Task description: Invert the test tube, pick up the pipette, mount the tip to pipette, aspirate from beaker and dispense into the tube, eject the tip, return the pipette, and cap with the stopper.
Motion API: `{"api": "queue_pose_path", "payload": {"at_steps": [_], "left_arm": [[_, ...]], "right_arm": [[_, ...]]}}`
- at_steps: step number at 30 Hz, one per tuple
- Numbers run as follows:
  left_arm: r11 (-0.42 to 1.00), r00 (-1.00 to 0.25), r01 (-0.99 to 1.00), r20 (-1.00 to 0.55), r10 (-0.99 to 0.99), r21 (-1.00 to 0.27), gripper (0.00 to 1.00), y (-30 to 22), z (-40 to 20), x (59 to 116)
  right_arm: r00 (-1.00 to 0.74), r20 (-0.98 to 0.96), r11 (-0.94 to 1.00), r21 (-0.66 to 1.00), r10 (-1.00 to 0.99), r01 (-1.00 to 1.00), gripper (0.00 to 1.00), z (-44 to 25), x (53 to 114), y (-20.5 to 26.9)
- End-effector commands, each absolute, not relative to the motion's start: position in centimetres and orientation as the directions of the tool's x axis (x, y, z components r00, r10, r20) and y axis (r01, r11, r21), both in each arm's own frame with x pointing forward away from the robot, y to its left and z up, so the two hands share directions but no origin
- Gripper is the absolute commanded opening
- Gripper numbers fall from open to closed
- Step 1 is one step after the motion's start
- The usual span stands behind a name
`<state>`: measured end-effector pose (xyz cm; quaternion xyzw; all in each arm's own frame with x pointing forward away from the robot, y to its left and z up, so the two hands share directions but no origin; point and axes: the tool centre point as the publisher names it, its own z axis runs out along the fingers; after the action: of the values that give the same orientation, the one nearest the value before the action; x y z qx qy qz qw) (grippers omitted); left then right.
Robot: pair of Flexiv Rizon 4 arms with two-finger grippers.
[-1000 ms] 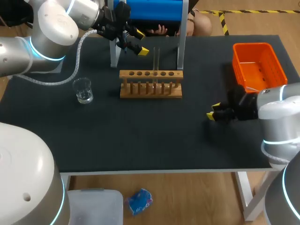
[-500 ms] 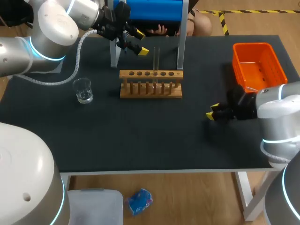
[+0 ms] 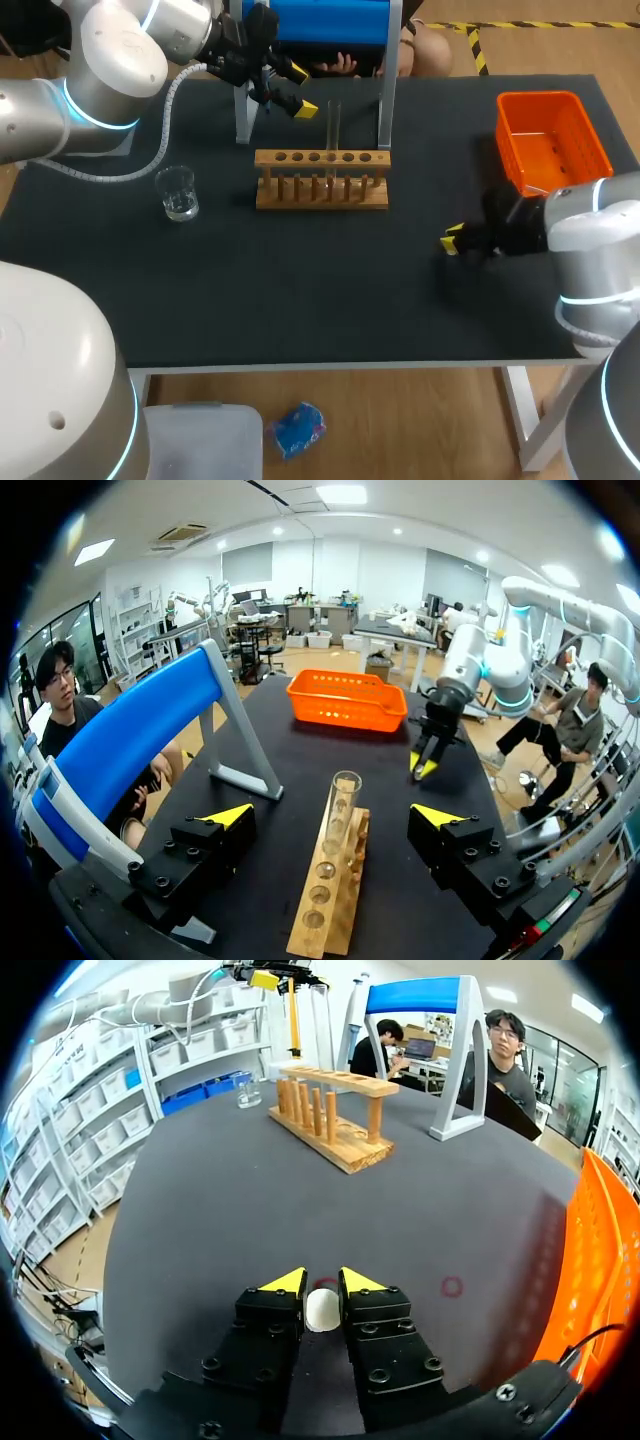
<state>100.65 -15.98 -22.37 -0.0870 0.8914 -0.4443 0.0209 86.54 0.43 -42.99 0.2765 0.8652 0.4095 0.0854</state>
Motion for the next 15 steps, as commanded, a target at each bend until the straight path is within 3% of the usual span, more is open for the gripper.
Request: {"api": "queue_pose_path", "payload": {"at_steps": [1, 15], "left_arm": [[0.593, -0.984, -0.138, 0.044, -0.17, -0.793, 1.0, -15.9, -22.3, 100.8], [0.593, -0.984, -0.138, 0.044, -0.17, -0.793, 1.0, -15.9, -22.3, 100.8]], "right_arm": [[-0.832, 0.079, 0.513, 0.754, 0.549, 0.41, 0.0, -43.0, 86.3, 0.4], [-0.846, 0.016, 0.554, 0.749, 0.533, 0.363, 0.0, -41.5, 85.9, 0.5]]}}
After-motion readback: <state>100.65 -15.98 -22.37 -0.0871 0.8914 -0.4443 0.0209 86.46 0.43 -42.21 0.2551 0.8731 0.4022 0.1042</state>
